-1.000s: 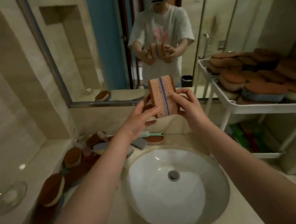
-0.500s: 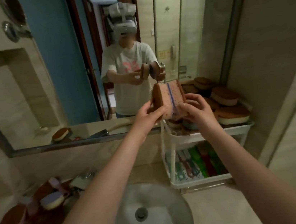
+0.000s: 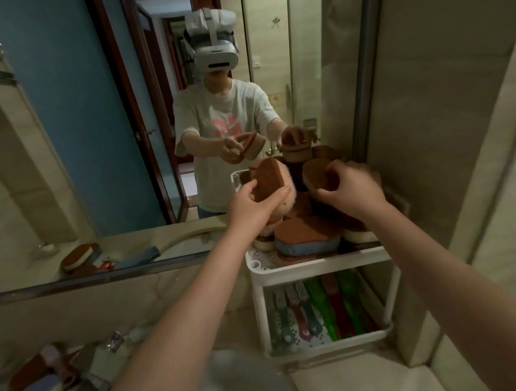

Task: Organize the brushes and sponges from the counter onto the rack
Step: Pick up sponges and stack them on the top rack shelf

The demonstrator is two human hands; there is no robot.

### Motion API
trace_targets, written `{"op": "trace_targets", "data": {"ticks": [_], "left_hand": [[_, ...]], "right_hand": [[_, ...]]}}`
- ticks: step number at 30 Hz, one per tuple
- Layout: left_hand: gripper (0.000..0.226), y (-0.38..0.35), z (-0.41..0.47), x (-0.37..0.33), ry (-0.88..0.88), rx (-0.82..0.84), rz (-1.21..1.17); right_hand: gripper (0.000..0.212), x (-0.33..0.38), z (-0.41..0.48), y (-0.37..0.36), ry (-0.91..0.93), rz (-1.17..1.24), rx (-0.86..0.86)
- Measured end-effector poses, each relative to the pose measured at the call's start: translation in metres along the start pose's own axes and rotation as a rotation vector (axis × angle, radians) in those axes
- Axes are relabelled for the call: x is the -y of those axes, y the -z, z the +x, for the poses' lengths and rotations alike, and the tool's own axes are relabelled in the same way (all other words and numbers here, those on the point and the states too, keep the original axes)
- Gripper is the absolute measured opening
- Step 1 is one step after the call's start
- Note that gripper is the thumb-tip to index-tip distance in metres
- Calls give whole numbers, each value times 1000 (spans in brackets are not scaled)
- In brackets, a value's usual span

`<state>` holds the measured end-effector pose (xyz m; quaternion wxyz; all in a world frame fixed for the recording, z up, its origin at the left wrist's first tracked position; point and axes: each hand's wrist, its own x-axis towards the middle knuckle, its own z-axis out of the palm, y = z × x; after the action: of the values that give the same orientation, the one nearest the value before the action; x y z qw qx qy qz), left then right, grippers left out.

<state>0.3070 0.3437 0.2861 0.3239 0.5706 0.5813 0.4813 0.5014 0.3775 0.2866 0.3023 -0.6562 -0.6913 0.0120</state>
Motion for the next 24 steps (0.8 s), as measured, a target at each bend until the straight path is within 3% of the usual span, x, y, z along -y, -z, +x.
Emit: {"op": "trace_targets", "data": {"ticks": [5, 11, 19, 24], "left_hand": [[80, -15, 8, -5, -7, -14, 105], [94, -34, 31, -16, 11, 52, 350], [89, -54, 41, -20, -53, 138, 760], [81, -58, 43, -18, -66, 101, 752]], "right_hand": [[49, -11, 4, -10, 1, -285, -29], [47, -23, 2, -11, 36, -195, 42], [47, -30, -2, -19, 38, -145, 10], [46, -27, -1, -21, 18, -147, -4]]}}
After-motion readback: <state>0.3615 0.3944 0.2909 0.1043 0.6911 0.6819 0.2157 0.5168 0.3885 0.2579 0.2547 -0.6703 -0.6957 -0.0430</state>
